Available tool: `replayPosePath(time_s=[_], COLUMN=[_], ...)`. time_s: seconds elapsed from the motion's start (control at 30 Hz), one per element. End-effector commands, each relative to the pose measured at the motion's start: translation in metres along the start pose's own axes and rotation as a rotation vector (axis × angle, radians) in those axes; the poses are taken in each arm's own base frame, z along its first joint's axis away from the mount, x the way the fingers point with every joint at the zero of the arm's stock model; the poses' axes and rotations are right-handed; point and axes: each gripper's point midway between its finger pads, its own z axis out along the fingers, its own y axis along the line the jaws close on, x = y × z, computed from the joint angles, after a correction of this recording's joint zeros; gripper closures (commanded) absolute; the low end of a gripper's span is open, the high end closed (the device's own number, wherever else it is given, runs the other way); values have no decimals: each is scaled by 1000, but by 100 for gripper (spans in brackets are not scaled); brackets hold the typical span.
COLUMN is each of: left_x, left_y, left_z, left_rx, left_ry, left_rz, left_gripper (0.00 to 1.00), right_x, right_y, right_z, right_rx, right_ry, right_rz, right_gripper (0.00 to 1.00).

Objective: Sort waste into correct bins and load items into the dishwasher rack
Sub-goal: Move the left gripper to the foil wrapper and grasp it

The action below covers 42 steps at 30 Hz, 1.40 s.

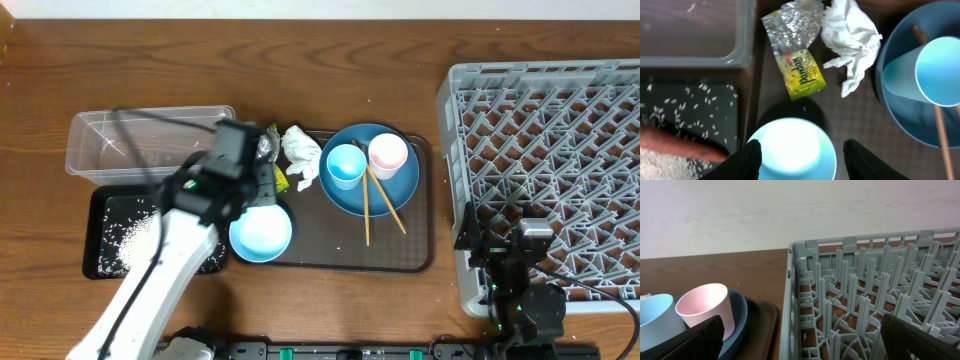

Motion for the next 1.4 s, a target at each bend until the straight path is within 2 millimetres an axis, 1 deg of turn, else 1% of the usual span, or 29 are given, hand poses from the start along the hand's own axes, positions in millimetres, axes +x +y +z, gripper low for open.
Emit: replayPosePath(time_s=[0.0, 0.13, 0.27, 0.4, 0.67, 0.73, 0.8, 0.87, 0.9, 0.97, 1.27, 1.37], left_x=[-17, -21, -26, -29, -27, -26, -24, -24, -24, -25, -26, -22], left_y=[-1, -8, -11, -8, 3, 3, 3, 2, 2, 1, 1, 3], left_z=[10, 37, 57, 71, 98, 105, 111, 117, 119, 121, 125, 129], left_rx=[-102, -113, -124, -156, -244, -248, -252, -253, -252, -249, -250, -255], left_ry=[-38, -20, -19, -25, -9, -2, 7, 10, 8, 3, 2, 12], left_rz=[53, 64, 58, 52, 45, 47, 49, 50, 49, 48, 45, 48], left_gripper=[44, 44, 44, 44, 43, 39, 38, 37, 34, 30, 30, 30], right_x=[1, 1, 1, 1, 1, 1, 1, 1, 1, 1, 1, 1], right_y=[0, 0, 0, 0, 0, 0, 0, 0, 0, 0, 0, 0], right_z=[0, 0, 0, 0, 0, 0, 0, 0, 0, 0, 0, 0], right_rx=[-1, -1, -1, -1, -1, -1, -1, -1, -1, -1, -1, -1], right_ry=[4, 4, 4, 4, 4, 4, 4, 4, 4, 4, 4, 4], right_rz=[-4, -4, -4, -4, -4, -4, -4, -4, -4, -4, -4, -4], right_gripper=[1, 1, 1, 1, 1, 1, 1, 1, 1, 1, 1, 1])
